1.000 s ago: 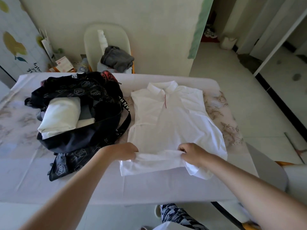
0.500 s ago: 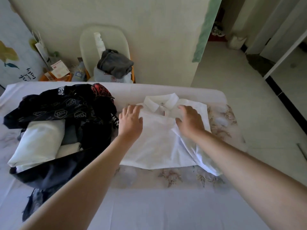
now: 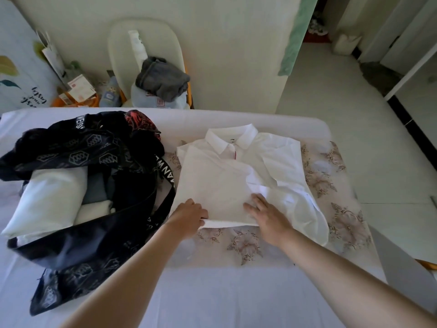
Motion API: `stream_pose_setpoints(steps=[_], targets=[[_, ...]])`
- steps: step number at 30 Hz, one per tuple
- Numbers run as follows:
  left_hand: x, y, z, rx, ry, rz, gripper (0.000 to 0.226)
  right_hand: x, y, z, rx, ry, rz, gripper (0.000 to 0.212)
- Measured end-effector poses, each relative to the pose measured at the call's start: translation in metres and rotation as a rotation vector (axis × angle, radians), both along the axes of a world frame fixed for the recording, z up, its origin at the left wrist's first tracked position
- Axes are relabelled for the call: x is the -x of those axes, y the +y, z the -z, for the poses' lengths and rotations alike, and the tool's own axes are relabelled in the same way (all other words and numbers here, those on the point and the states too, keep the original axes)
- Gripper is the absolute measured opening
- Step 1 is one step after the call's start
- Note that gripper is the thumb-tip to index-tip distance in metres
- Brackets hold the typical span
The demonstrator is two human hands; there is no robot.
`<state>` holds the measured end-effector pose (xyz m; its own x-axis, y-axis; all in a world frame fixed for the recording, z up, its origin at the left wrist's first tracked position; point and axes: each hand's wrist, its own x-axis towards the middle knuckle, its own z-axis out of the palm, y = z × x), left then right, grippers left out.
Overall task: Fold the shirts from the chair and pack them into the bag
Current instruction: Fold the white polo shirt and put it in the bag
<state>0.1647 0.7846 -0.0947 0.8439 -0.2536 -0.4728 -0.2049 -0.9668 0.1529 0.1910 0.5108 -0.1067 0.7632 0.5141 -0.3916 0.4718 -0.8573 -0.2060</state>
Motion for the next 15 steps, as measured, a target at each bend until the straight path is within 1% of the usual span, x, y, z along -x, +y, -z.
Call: stream_pose_setpoints(steps=[3, 5, 6, 8, 9, 10, 11, 12, 13, 14, 15], targets=[[0.008, -0.001, -0.009, -0.001, 0.174, -0.074, 0.021, 0.009, -0.002, -0.012, -0.114, 0.063, 0.053, 0.06], [0.018, -0.006, -0.016, -0.086, 0.358, -0.007, 0.022, 0.019, -0.001, -0.021, -0.166, 0.143, 0.063, 0.043], [0.023, -0.01, -0.017, -0.13, 0.469, 0.049, 0.023, 0.025, -0.002, -0.027, -0.186, 0.199, 0.091, 0.039], [0.035, -0.019, -0.018, -0.204, 0.658, 0.1, 0.029, 0.038, -0.003, -0.034, -0.252, 0.338, 0.218, 0.033], [0.039, -0.023, -0.019, -0.192, 0.723, 0.076, 0.031, 0.043, -0.005, -0.036, -0.321, 0.368, 0.295, 0.027], [0.041, -0.029, -0.02, -0.126, 0.759, 0.023, 0.029, 0.047, -0.008, -0.037, -0.385, 0.335, 0.366, 0.023], [0.041, -0.036, -0.023, -0.013, 0.746, -0.031, 0.022, 0.049, -0.012, -0.037, -0.406, 0.219, 0.403, 0.023], [0.039, -0.043, -0.028, 0.102, 0.657, -0.065, 0.016, 0.05, -0.018, -0.035, -0.381, 0.073, 0.407, 0.026], [0.035, -0.05, -0.029, 0.182, 0.494, -0.09, 0.014, 0.049, -0.024, -0.031, -0.322, -0.044, 0.386, 0.03], [0.03, -0.055, -0.03, 0.225, 0.288, -0.108, 0.016, 0.047, -0.031, -0.028, -0.24, -0.111, 0.357, 0.034], [0.026, -0.061, -0.029, 0.256, 0.096, -0.125, 0.02, 0.045, -0.038, -0.024, -0.128, -0.115, 0.348, 0.04]])
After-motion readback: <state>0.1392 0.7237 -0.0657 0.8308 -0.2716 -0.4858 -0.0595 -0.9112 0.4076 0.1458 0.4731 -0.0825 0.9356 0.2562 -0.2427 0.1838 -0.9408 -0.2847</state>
